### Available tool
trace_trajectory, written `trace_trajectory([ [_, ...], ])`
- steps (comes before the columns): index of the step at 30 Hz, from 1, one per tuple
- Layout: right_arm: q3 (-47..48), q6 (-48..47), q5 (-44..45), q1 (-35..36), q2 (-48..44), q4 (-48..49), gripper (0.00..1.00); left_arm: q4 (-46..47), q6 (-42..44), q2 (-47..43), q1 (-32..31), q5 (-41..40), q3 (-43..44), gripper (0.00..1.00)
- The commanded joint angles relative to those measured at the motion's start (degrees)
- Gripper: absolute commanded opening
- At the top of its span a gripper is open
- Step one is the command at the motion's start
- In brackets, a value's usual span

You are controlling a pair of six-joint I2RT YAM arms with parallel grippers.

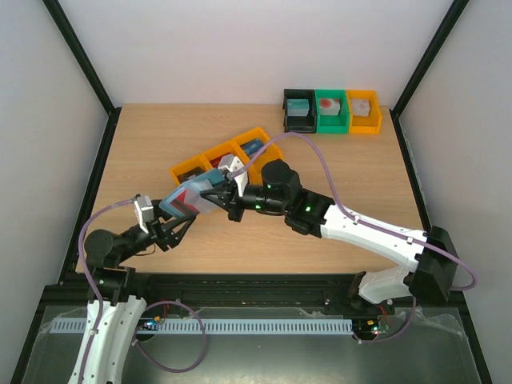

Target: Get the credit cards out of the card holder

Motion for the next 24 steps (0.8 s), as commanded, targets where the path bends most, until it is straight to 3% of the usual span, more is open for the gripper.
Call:
trace_trajectory([
  [1,-0.9,-0.6,-4.8,-1.0,-2.8,3.0,0.02,-1.7,1.0,-1.7,0.8,-0.5,2.7,0.62],
  [3,-0.9,-1.0,-6.5,-1.2,-3.4,2.6,0.02,-3.5,2.1,-2.2,1.1,-1.5,3.4,0.61],
  [8,-1.5,-1.4,-9.3,-1.4,-4.9,2.3,0.02,-2.7,-0.3,-2.5,1.9,-0.5,2.0,0.47],
  [16,-2.5,-1.4,-10.8,-1.4,-4.6,1.6,0.02,0.5,-1.4,-1.0,2.3,-0.2,0.8,0.03],
  [18,-4.2,-0.9,-9.3,-1.6,-5.3,2.4,0.02,-3.1,1.0,-0.9,2.3,-1.5,1.1,0.02],
  [20,-5.9,0.1,-5.3,-2.4,-6.0,2.5,0.05,-10.5,5.9,-0.8,2.3,-8.8,2.3,0.02],
  [22,-6.6,1.5,0.2,-3.9,-6.0,0.5,0.18,-18.3,14.2,0.8,2.3,-20.4,4.4,0.02],
  [24,-6.3,1.6,8.0,-4.6,-5.5,-3.0,0.24,-23.3,23.9,3.7,2.4,-32.7,7.4,0.02],
])
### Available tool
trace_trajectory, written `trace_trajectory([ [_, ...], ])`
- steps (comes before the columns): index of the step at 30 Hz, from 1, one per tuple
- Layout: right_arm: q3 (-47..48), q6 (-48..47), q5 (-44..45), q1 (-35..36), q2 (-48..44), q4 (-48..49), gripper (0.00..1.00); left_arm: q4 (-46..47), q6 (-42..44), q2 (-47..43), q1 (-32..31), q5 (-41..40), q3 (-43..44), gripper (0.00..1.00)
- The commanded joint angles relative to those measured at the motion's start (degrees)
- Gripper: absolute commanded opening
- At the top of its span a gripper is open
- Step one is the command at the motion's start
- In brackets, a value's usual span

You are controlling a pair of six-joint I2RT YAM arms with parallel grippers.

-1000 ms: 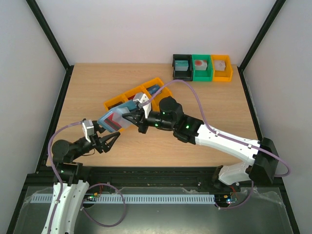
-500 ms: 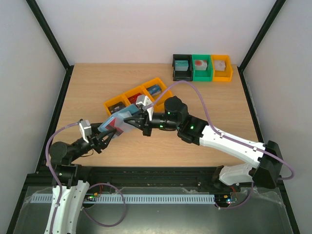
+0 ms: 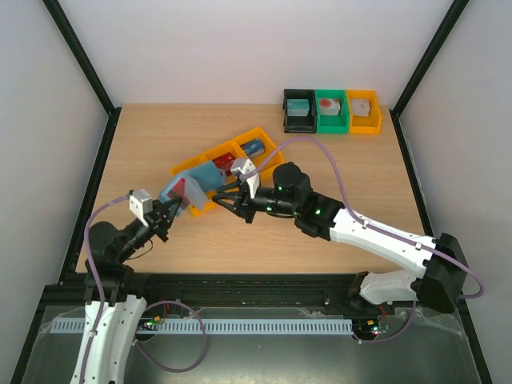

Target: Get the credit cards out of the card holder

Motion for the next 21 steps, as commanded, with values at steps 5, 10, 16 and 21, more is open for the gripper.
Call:
trace_trajectory([
  [5,1.9,1.2,10.7,-1.9,1.8,-9.2,0.32,-14.9,43.4,10.9,-0.5,-41.3,12.9,0.02],
  [10,2.8,0.9,2.6,2.4,4.3,-3.6,0.36,-16.2,62.8,14.7,-3.7,-58.4,14.6,0.02],
  [16,5.9,6.0,-7.1,6.6,10.2,12.0,0.35,-26.0,53.2,18.7,-4.4,-52.9,22.5,0.02],
  [21,9.4,15.4,-7.8,6.6,15.6,25.4,0.30,-33.0,38.4,19.1,-4.1,-29.8,27.3,0.02],
])
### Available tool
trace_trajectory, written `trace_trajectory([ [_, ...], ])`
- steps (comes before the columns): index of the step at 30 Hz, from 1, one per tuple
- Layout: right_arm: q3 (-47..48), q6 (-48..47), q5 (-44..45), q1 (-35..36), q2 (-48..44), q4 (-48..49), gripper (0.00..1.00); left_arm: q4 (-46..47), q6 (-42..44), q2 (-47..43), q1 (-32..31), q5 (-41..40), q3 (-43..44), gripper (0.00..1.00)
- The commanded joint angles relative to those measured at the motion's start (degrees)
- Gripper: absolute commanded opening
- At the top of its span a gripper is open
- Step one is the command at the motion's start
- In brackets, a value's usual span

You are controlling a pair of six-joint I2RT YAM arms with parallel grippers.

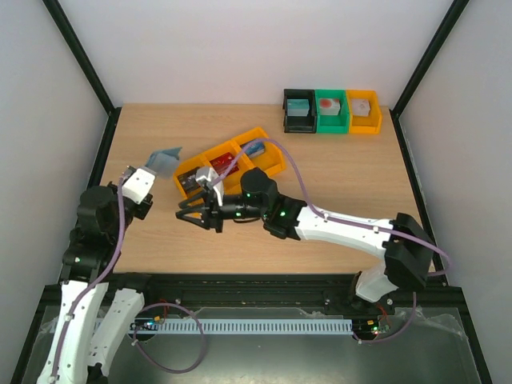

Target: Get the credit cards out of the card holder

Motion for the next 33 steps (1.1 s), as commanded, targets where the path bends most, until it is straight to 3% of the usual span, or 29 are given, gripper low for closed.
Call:
trace_trajectory([
  [1,4.8,9.1,-2.3,-0.3,4.0,16.3,0.29,-6.3,-12.8,-0.8,0.3,21.1,4.4,0.02],
  [4,6.3,11.5,1.3,-0.8,5.8,16.2,0.28,-6.9,-17.5,-1.0,0.9,29.7,6.1,0.02],
  [8,5.5,13.7,2.5,-3.8,5.2,15.9,0.27,-9.0,-15.4,-3.1,1.4,52.2,7.2,0.02],
  [12,0.4,9.1,0.1,-6.7,-1.4,13.8,0.27,-1.4,-24.6,-5.7,1.9,62.9,5.6,0.02],
  [16,4.0,-4.2,-3.4,-6.7,-4.8,-5.4,0.27,9.0,-33.7,-6.9,2.4,74.0,0.8,0.02],
  [23,1.7,-15.1,-1.9,-6.7,-11.8,-14.8,0.24,13.8,-34.3,-8.1,2.9,75.9,-1.6,0.02],
  [33,4.9,-22.6,-12.4,-6.7,-9.5,-21.7,0.11,14.9,-33.8,-8.7,3.4,78.4,-2.5,0.02],
])
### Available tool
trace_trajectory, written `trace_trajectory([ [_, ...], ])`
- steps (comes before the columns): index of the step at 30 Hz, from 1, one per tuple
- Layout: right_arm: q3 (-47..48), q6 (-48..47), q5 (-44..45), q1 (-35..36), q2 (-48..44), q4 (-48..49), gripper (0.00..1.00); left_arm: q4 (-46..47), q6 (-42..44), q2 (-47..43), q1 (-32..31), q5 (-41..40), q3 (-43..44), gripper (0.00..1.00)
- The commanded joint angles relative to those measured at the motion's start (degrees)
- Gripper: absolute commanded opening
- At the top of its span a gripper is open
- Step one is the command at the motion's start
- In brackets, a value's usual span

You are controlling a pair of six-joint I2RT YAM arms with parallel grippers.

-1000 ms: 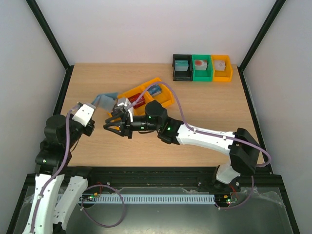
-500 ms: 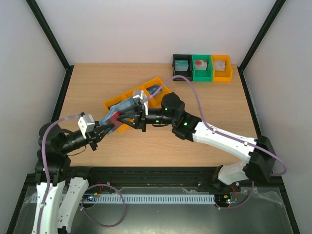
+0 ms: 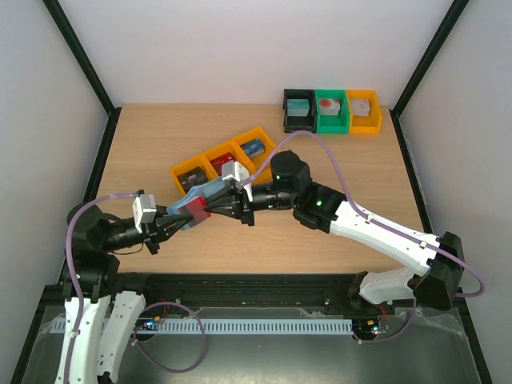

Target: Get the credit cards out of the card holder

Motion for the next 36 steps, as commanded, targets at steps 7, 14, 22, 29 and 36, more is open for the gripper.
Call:
trace_trajectory([
  [7,-0.5,-9.3,4.3,-0.3,-1.7,-6.0,0.11,4.2,2.5,-2.1,-0.3,9.0,-0.7,0.02],
  [14,0.1,-6.6,4.8,1.9,-0.3,-1.8,0.12,3.7,3.5,-2.3,-0.3,8.7,-1.1,0.02],
  [22,1.0,-6.4,-3.6,2.7,0.0,0.3,0.02,3.1,3.3,-3.2,-0.2,7.4,-1.8,0.02],
  [29,-3.0,-6.1,1.2,2.0,-4.7,3.1,0.01,3.5,1.9,-4.5,-0.1,6.0,-2.7,0.19],
  [36,-3.2,-6.0,3.1,0.6,-5.8,1.1,0.02,3.6,1.7,-5.1,-0.1,5.0,-2.8,0.22],
])
